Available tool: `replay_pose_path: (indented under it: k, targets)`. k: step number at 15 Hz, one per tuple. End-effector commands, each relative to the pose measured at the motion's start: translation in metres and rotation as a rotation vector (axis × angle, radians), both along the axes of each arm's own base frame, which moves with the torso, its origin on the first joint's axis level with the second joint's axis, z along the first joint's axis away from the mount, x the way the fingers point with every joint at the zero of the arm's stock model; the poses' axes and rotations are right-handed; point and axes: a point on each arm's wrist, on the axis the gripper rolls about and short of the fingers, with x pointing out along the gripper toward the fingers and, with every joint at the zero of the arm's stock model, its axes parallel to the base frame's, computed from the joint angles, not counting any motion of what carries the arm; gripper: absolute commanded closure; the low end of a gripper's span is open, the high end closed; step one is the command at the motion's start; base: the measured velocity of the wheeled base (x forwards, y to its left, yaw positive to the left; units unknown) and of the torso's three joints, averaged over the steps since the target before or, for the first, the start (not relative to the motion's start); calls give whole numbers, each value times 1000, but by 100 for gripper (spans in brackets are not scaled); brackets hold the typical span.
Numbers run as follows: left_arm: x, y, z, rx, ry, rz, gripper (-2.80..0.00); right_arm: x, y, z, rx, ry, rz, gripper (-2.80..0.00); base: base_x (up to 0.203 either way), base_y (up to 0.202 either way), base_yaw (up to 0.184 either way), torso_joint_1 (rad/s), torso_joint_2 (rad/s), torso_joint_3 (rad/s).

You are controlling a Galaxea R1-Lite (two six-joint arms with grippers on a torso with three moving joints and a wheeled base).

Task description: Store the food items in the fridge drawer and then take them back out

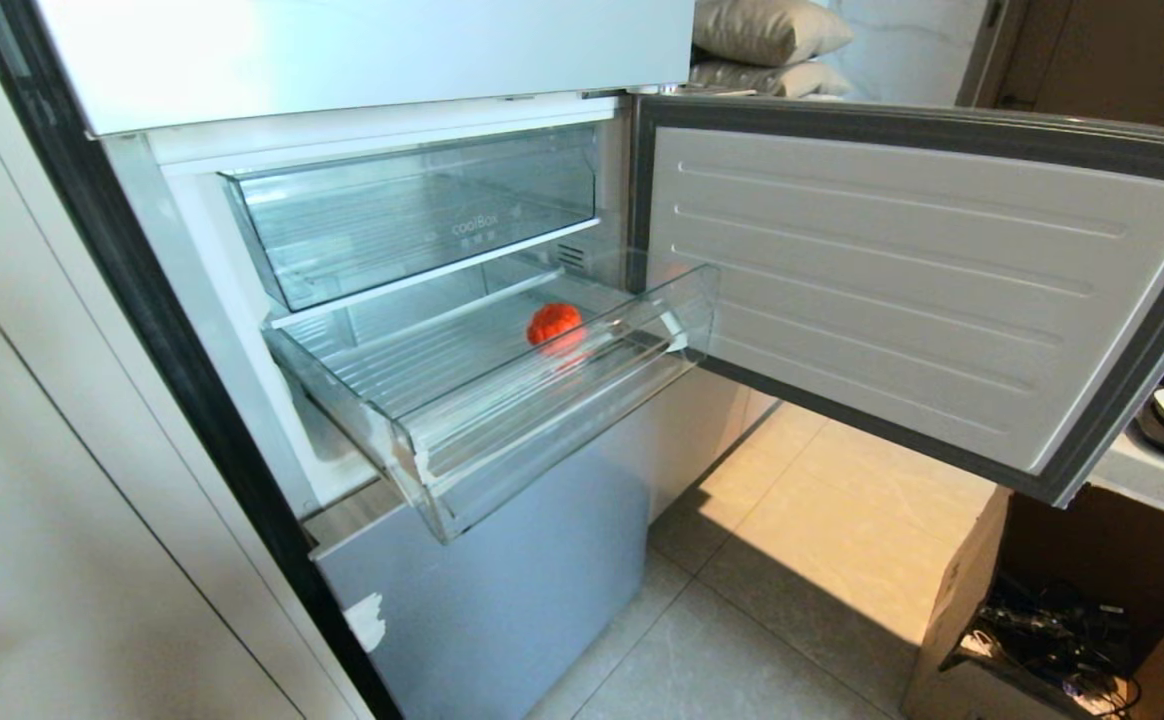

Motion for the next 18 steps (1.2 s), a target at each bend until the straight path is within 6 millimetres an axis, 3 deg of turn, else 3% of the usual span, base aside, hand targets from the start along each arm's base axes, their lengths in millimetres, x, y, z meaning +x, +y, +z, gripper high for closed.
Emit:
replay_pose_path:
  k: [1, 4, 6, 13, 18]
  targets:
    - [0, 0, 0, 0, 0, 0, 0, -31, 2, -34, -35, -98, 63, 0, 0, 0, 0, 0, 0, 0]
    - [0, 0, 0, 0, 0, 0, 0, -50, 2, -56, -58, -170, 77, 0, 0, 0, 0, 0, 0, 0]
    - [0, 0, 0, 0, 0, 0, 0, -52, 2, -63, -50, -179, 75, 0, 0, 0, 0, 0, 0, 0]
    - [0, 0, 0, 0, 0, 0, 0, -52, 2, -63, -27, -174, 70, 0, 0, 0, 0, 0, 0, 0]
    - [0, 0, 0, 0, 0, 0, 0, -52, 2, -63, -23, -174, 68, 0, 0, -6, 163, 2, 0, 2]
